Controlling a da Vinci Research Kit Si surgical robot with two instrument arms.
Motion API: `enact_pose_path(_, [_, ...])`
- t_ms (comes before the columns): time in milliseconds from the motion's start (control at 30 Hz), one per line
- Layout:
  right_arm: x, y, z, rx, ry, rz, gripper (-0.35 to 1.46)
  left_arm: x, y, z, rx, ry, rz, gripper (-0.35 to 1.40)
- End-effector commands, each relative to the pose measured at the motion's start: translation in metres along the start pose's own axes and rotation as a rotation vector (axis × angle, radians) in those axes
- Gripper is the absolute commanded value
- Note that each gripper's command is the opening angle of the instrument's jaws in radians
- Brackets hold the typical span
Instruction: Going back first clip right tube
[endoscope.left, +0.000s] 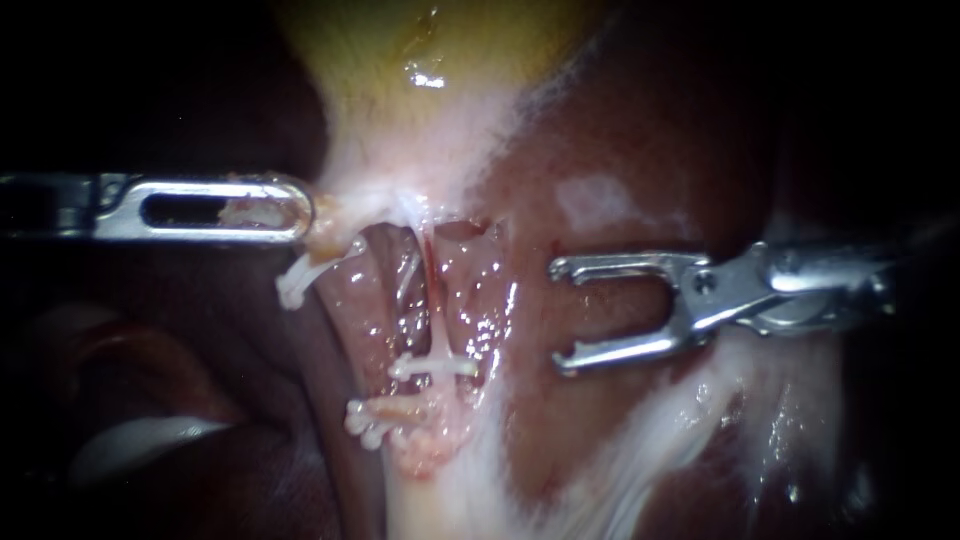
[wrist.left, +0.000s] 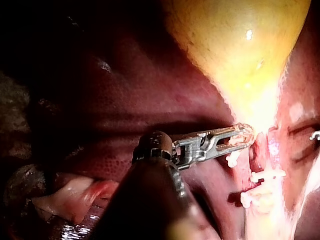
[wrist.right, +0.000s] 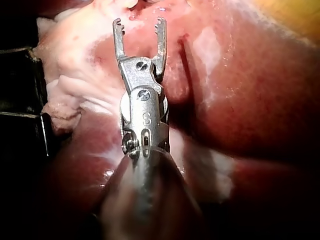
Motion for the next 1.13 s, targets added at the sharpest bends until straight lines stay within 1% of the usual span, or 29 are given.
enact_pose_path(33, [0.0000,-0.0001,-0.0004,-0.002,-0.002,-0.002,0.50,0.0000,0.0001,0.0001,-0.006,-0.003,-0.001,-0.35])
enact_pose_path(133, [0.0000,-0.0003,-0.0009,0.000,-0.002,-0.002,0.50,0.0002,0.0008,0.0008,-0.007,-0.005,0.002,-0.35])
enact_pose_path(233, [0.0000,-0.0005,-0.0009,0.000,-0.002,-0.003,0.50,0.0009,0.0017,0.0020,-0.011,-0.010,0.007,-0.35])
enact_pose_path(400, [0.0001,-0.0007,-0.0009,0.001,-0.002,-0.003,0.50,0.0020,0.0032,0.0050,-0.032,-0.005,0.017,-0.35])
enact_pose_path(533, [0.0001,-0.0007,-0.0009,0.000,-0.002,-0.003,0.50,0.0020,0.0046,0.0071,-0.039,-0.009,0.020,-0.35])
enact_pose_path(700, [0.0001,-0.0008,-0.0009,0.000,-0.002,-0.003,0.50,0.0016,0.0063,0.0089,-0.046,-0.008,0.022,-0.35])
enact_pose_path(867, [0.0002,-0.0009,-0.0008,-0.001,0.001,-0.002,0.50,0.0017,0.0071,0.0099,-0.053,-0.004,0.025,-0.35])
enact_pose_path(967, [0.0002,-0.0009,-0.0008,-0.001,0.001,-0.002,0.50,0.0018,0.0071,0.0101,-0.051,0.000,0.026,-0.35])
enact_pose_path(1133, [0.0003,-0.0010,-0.0007,-0.002,0.004,-0.002,0.50,0.0019,0.0069,0.0100,-0.051,0.001,0.026,-0.35])
